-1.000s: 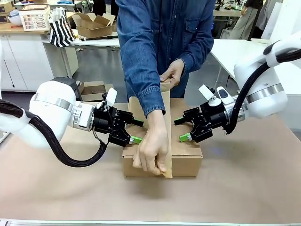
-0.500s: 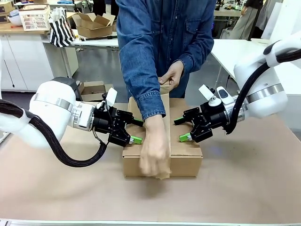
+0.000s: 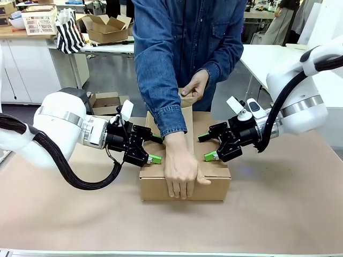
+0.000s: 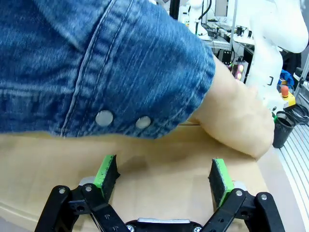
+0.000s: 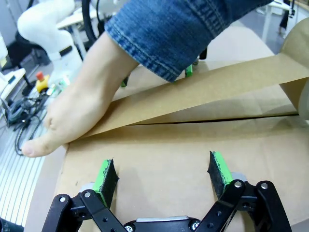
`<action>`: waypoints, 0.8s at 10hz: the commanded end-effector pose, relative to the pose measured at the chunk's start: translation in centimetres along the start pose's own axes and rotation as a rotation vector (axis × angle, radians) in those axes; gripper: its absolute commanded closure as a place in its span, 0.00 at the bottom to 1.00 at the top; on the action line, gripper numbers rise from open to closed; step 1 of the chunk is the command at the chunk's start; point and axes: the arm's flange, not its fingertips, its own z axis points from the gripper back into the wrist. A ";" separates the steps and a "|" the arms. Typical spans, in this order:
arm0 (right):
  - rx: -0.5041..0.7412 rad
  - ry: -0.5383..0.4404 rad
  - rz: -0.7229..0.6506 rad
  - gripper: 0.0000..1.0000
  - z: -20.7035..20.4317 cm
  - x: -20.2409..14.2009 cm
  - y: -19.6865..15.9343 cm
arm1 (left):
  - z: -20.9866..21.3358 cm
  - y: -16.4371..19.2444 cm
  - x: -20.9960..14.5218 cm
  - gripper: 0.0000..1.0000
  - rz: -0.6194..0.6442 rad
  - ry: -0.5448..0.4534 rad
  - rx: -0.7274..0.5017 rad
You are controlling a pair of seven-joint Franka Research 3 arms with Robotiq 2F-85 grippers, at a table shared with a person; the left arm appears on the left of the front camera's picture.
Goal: Pack the gift set into the box.
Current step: Press and hold the closed box until the human finishes sealing it.
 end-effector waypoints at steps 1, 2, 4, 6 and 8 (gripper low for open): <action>-0.002 0.002 -0.026 0.00 0.1 0.0 0.1 | 0.1 -0.1 0.0 0.00 -0.005 0.002 -0.008; -0.002 0.002 -0.026 0.00 0.1 0.0 0.1 | 0.1 -0.1 0.0 0.00 -0.005 0.002 -0.008; -0.002 0.002 -0.026 0.00 0.1 0.0 0.1 | 0.1 -0.1 0.0 0.00 -0.005 0.002 -0.008; -0.002 0.002 -0.026 0.00 0.1 0.0 0.1 | 0.1 -0.1 0.0 0.00 -0.005 0.002 -0.008; -0.002 0.002 -0.026 0.00 0.1 0.0 0.1 | 0.1 -0.1 0.0 0.00 -0.005 0.002 -0.008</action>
